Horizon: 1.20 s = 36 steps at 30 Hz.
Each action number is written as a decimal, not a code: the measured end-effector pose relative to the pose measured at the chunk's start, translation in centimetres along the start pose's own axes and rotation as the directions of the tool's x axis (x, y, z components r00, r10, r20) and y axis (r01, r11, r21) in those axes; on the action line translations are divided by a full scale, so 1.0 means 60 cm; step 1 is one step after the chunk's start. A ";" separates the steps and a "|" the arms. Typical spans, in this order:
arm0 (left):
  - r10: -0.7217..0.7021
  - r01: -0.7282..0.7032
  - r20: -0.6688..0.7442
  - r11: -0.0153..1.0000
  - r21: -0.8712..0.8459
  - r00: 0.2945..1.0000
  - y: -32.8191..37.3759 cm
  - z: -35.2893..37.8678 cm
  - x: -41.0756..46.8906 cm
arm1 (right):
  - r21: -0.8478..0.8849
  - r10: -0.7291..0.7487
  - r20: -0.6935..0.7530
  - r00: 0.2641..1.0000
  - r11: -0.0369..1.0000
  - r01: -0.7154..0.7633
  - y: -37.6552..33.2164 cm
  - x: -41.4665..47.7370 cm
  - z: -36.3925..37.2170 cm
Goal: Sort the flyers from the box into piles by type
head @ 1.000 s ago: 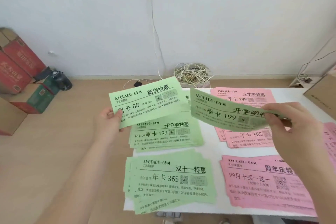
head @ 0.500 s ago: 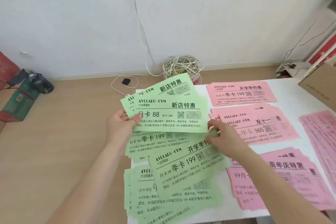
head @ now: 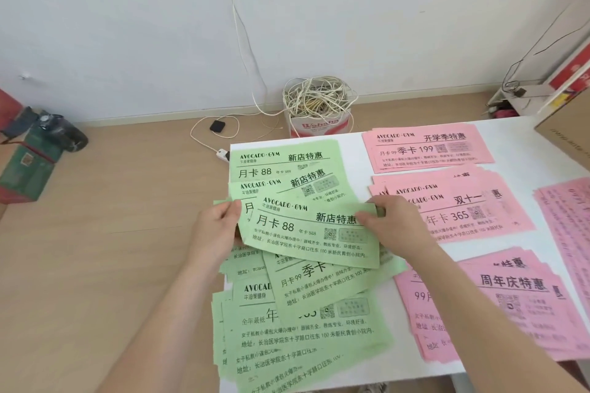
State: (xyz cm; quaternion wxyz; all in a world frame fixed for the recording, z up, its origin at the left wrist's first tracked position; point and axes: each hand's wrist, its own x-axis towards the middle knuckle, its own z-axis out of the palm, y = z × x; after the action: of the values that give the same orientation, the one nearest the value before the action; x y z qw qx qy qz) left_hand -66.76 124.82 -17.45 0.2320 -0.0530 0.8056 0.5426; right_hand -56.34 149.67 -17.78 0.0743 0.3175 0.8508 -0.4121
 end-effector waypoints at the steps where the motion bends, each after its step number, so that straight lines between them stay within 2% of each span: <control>1: 0.005 -0.004 -0.020 0.999 0.034 1.000 0.000 -0.002 0.003 | -0.022 -0.005 -0.005 1.000 1.000 0.005 0.001 0.000 0.002; 5: 0.017 -0.011 -0.104 0.998 0.067 0.994 0.000 -0.005 0.009 | -0.057 -0.037 -0.008 0.999 0.998 0.037 -0.002 -0.004 0.000; 9: 0.067 -0.048 -0.143 0.990 0.130 0.987 0.007 -0.007 0.007 | -0.027 -0.059 0.022 0.998 0.998 0.059 0.003 -0.006 -0.009; 13: 0.074 -0.056 -0.141 0.990 0.130 0.987 0.008 -0.008 0.009 | -0.008 -0.059 -0.008 0.998 0.998 0.059 0.009 -0.005 -0.008; 17: 0.035 -0.035 0.011 0.999 -0.018 0.999 0.015 -0.009 0.006 | 0.097 -0.021 -0.025 0.999 0.995 0.023 0.007 -0.004 -0.004; 21: 0.093 -0.109 0.160 0.990 0.092 0.983 0.011 0.011 -0.006 | 0.108 -0.055 -0.065 0.996 0.992 0.061 0.003 -0.006 0.000; 22: 0.104 -0.119 0.182 0.990 0.074 0.978 0.012 0.014 -0.009 | 0.113 -0.064 -0.073 0.995 0.991 0.072 0.001 -0.008 0.000; 24: 0.078 -0.080 0.218 0.997 0.003 0.973 0.013 0.011 -0.006 | 0.117 -0.076 -0.090 0.993 0.989 0.086 -0.001 -0.010 0.000; 26: 0.046 -0.060 0.221 0.996 0.060 0.974 0.017 0.011 -0.001 | 0.119 -0.075 -0.100 0.992 0.989 0.087 -0.002 -0.010 0.000; 29: 0.114 -0.135 0.115 0.971 0.195 0.987 0.024 0.017 0.002 | 0.126 -0.049 -0.069 0.996 0.990 0.057 -0.007 -0.015 -0.008; 33: 0.176 -0.170 -0.152 0.984 0.050 0.973 0.063 -0.010 0.035 | 0.078 0.007 0.042 0.999 0.997 -0.010 -0.004 -0.029 -0.046; 36: 0.180 -0.181 -0.211 0.983 0.014 0.961 0.089 -0.020 0.089 | -0.011 -0.020 -0.074 0.997 1.000 0.019 -0.002 -0.032 -0.057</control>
State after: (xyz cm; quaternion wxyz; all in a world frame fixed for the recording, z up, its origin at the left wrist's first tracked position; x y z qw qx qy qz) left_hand -73.65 126.77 -14.85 0.0943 -0.0376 0.8257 0.5549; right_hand -54.43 151.24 -14.74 0.0402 0.3239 0.8582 -0.3962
